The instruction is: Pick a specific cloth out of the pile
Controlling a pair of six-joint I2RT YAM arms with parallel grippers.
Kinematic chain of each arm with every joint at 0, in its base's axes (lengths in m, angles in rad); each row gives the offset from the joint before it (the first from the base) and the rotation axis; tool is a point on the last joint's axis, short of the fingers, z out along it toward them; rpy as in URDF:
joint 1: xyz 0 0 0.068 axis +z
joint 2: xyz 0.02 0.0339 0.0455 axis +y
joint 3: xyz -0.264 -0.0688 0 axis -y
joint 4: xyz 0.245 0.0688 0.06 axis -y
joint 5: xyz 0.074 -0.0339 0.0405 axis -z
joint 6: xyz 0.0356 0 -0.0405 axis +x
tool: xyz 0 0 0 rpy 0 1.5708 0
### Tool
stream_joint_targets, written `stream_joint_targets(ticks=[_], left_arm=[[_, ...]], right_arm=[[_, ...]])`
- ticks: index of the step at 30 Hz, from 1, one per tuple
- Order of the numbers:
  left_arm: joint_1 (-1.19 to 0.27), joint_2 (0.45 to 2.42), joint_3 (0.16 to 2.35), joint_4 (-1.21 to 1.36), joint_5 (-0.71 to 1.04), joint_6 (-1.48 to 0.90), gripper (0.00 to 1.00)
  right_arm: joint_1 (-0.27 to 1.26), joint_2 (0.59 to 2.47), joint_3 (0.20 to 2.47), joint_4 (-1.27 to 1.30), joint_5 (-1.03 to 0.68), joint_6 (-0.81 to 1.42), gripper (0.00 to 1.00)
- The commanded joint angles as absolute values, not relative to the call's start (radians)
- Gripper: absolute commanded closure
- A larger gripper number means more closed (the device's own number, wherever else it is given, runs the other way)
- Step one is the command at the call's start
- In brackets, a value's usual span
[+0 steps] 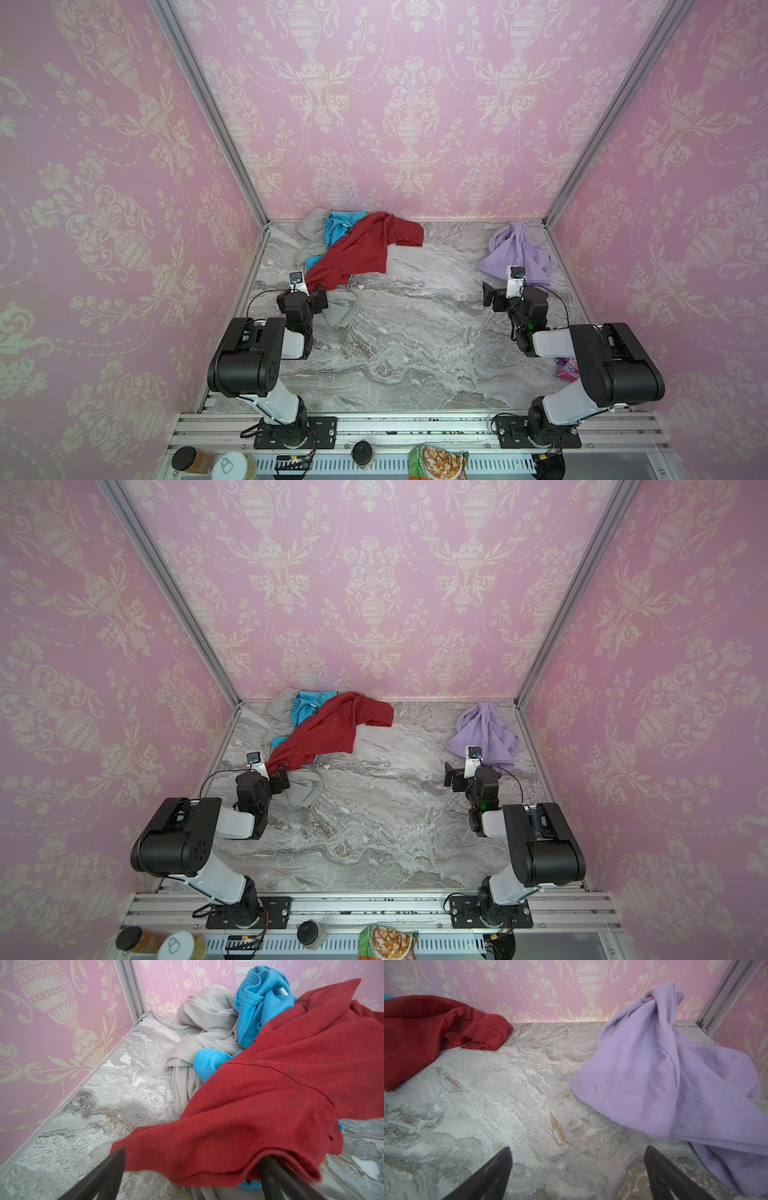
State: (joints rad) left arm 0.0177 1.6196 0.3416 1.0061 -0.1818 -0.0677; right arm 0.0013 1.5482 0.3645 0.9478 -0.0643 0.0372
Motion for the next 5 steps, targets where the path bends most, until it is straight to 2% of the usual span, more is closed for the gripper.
stream_joint_targets(ticks=[1,5], left_arm=[[0.025,1.631,0.345,1.025,-0.168,-0.046,0.01],[0.025,1.631,0.345,1.025,-0.168,-0.046,0.01]], right_arm=[[-0.006,1.551,0.369,0.943,-0.092,0.034,0.00],[-0.006,1.549,0.367,0.949,-0.089,0.034,0.00]])
